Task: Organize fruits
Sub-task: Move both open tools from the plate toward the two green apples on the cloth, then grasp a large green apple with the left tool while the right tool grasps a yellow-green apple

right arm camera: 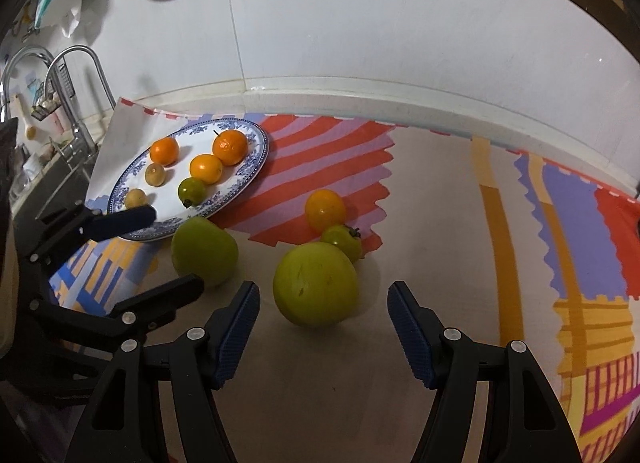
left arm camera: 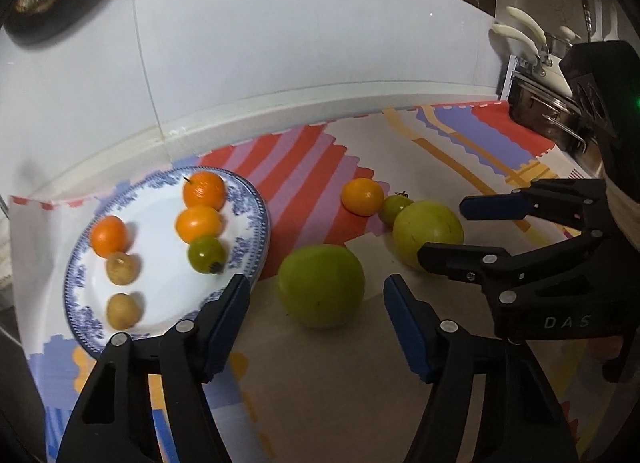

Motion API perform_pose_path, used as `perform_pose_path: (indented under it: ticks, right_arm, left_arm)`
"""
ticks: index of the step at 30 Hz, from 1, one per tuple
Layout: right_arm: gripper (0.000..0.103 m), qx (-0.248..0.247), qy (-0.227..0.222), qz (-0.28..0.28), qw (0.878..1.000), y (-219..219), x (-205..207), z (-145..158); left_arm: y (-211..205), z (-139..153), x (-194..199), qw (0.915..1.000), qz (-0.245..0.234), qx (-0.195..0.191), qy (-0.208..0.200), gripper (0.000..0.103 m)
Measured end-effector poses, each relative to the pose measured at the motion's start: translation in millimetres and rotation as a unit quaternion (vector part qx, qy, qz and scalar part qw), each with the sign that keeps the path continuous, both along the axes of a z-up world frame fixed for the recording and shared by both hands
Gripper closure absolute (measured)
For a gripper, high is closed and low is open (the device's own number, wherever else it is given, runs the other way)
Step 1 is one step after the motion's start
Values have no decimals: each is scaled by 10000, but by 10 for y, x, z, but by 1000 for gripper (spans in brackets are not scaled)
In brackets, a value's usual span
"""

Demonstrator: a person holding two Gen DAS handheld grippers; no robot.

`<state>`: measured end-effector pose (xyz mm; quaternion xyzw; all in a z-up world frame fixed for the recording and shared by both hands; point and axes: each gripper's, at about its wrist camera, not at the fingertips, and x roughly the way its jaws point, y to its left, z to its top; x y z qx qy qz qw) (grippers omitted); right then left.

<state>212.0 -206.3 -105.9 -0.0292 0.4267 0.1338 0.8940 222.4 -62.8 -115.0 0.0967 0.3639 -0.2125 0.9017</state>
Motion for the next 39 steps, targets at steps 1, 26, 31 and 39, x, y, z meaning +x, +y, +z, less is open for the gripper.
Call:
perform_pose_path:
  ticks: [1,26,31,39]
  right_arm:
    - [40,20,52,1,10000,-3,19,-17]
    - [54,323,261,61,9991,16,53,-96]
    - [54,330,120,70,9994,41,-17,1]
    - [54,364,-256,215,9988,160,-113,274]
  left_arm:
    - [-6,-13,24,10000,9,-37,37,38]
    - [48,46,48,9990,228,-327,219,54]
    - [106,154,-45,9986,337,-391,128,54]
    - [282,372,-218,9973,575,-458,3,54]
